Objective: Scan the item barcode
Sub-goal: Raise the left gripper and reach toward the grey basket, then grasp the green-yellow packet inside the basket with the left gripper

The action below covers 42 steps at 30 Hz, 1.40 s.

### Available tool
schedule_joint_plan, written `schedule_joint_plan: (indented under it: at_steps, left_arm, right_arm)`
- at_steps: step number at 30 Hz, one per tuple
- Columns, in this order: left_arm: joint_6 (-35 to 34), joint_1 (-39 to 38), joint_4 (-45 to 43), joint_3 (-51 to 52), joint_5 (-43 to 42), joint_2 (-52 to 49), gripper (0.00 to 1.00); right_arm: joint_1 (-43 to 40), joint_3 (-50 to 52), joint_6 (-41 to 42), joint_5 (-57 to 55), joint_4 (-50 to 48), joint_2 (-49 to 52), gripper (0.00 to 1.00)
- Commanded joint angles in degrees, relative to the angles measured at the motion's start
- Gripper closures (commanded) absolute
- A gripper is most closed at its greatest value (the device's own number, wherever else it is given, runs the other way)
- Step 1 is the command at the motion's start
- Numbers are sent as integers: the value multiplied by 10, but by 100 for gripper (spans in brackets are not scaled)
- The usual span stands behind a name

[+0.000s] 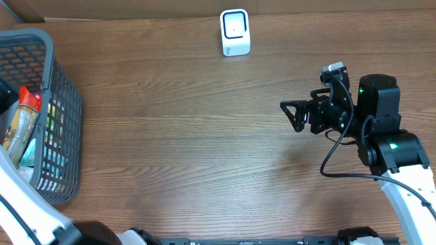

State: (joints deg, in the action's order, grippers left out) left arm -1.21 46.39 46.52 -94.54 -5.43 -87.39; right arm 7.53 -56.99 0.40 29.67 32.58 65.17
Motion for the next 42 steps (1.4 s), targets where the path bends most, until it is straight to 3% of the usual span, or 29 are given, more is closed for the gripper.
schedule_joint_plan:
  at_steps: [1, 6, 13, 17, 23, 27, 29, 30, 32, 33, 36, 42]
  left_arm:
    - [90, 2, -1, -4, -14, -59, 0]
    - [195, 2, 12, -5, -28, -133, 0]
    - [209, 1, 15, -5, -30, -223, 2]
    - [256, -8, 26, -4, -38, -275, 3]
    - [257, -20, 25, -4, -38, -325, 7]
    - [256, -24, 23, -4, -36, -344, 27]
    - [256, -26, 23, -5, -34, -345, 48]
    - [255, -26, 24, -9, -34, -343, 66]
    - [243, -26, 39, -31, -34, -343, 89]
    - [243, -26, 49, -50, -32, -343, 96]
    - [240, -26, 91, -125, -30, -343, 96]
    - [110, -27, 180, -365, -38, -343, 96]
  right_arm:
    - [-2, -12, -7, -3, -3, 1, 0]
    - [-2, -12, -7, -3, -3, 1, 0]
    - [-2, -12, -7, -7, 4, 8, 0]
    - [-2, -12, -7, -11, 5, 22, 0]
    - [-2, -12, -6, -11, 5, 32, 0]
    - [-2, -12, -6, -11, 6, 32, 0]
    - [-2, -12, -6, -11, 5, 32, 0]
    - [-2, -12, -6, -11, 5, 32, 0]
    - [-2, -12, -6, -11, 5, 32, 0]
    - [-2, -12, -6, -11, 5, 32, 0]
    - [-2, -12, -6, -11, 6, 32, 0]
    - [-2, -12, -6, -11, 5, 32, 0]
